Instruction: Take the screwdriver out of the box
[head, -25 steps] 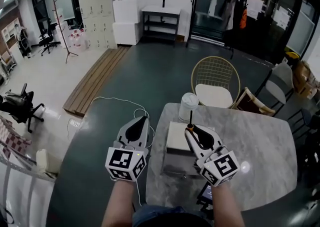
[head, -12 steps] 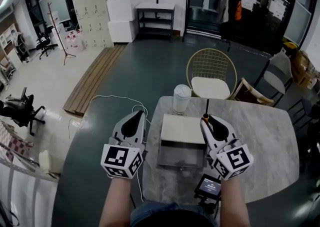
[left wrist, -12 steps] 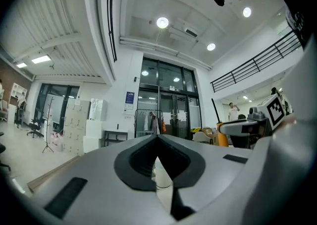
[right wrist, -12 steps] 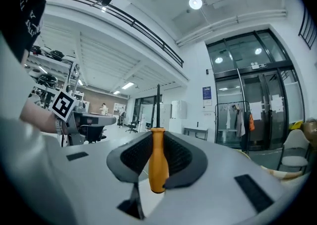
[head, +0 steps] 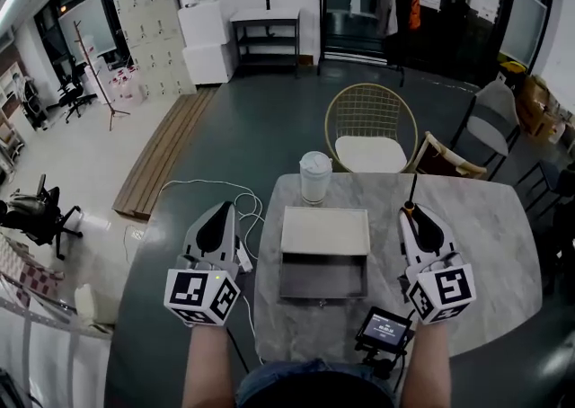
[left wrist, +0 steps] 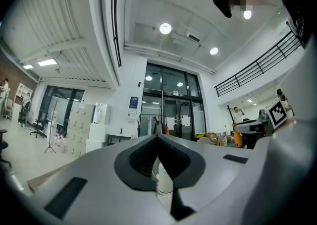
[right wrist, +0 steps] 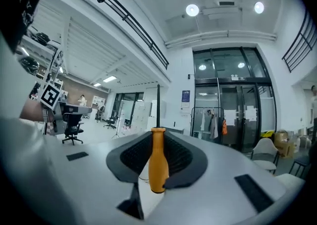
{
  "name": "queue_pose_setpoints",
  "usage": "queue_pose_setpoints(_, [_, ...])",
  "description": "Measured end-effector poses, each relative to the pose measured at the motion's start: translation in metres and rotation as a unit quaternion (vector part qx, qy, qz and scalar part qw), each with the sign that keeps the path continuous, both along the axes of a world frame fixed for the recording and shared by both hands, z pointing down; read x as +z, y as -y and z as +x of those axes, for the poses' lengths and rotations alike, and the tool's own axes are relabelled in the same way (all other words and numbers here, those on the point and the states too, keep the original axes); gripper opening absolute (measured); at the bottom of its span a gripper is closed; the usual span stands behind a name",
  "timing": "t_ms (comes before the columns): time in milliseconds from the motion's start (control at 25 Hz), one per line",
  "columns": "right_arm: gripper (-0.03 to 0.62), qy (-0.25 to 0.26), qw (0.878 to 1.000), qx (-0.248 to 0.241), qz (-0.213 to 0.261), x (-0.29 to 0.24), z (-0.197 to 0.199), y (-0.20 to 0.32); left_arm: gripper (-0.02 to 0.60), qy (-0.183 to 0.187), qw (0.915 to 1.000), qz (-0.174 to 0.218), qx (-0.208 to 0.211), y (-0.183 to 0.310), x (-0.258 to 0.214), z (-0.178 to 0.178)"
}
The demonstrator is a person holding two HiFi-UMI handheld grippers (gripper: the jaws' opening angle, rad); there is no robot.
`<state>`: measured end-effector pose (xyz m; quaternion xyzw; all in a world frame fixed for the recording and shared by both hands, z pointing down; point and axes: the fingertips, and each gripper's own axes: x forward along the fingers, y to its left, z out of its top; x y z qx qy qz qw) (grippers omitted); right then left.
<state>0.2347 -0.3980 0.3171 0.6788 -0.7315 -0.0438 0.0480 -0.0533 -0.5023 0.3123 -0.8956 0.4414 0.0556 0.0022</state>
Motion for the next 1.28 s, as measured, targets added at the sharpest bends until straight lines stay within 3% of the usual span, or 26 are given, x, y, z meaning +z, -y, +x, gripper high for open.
queue_pose_setpoints(280, [0.087,0.01,1.0,0.03,0.002,-0.006,0.027,-0.022,0.012,-0.009,0.9999,0.011,-0.004,0.002,-0.009,-0.008])
queue_pose_setpoints(1280, [0.087,0.003,1.0,0.011,0.012,-0.01,0.009,-0.021,0.012,-0.003,0.9995,0.024,0.021,0.002,-0.017,0.011])
